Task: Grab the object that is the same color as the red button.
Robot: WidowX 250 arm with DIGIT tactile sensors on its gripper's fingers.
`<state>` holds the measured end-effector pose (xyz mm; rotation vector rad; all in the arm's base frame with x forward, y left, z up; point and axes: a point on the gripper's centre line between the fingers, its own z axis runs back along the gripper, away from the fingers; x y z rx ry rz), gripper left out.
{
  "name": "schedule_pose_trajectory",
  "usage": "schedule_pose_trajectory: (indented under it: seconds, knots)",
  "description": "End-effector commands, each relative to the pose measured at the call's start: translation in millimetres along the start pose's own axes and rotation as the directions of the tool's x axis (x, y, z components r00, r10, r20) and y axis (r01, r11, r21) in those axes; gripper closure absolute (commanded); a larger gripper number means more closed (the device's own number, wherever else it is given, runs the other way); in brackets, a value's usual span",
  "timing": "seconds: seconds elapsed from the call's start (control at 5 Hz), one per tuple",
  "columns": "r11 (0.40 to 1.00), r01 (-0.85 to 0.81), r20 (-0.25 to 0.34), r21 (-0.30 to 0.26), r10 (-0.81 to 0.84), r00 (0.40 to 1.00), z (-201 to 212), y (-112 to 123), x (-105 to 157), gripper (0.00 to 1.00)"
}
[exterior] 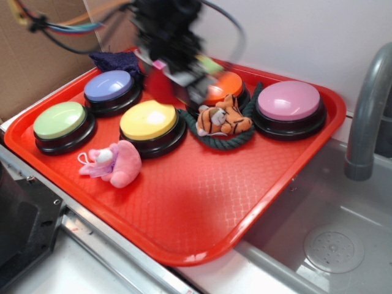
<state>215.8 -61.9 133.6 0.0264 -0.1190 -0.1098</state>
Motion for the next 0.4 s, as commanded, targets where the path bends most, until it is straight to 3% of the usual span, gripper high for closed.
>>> schedule_pose_trajectory:
  seconds: [0.0,0.2]
  knots:
    - [0.994,-0.1,-0.054,0.047,0.103,0.993,25.6,48.2,-23.3,1.0]
    - [0.981,-0.165,-0.115,0.101,0.177,0.978,24.4,52.5,-32.5,1.0]
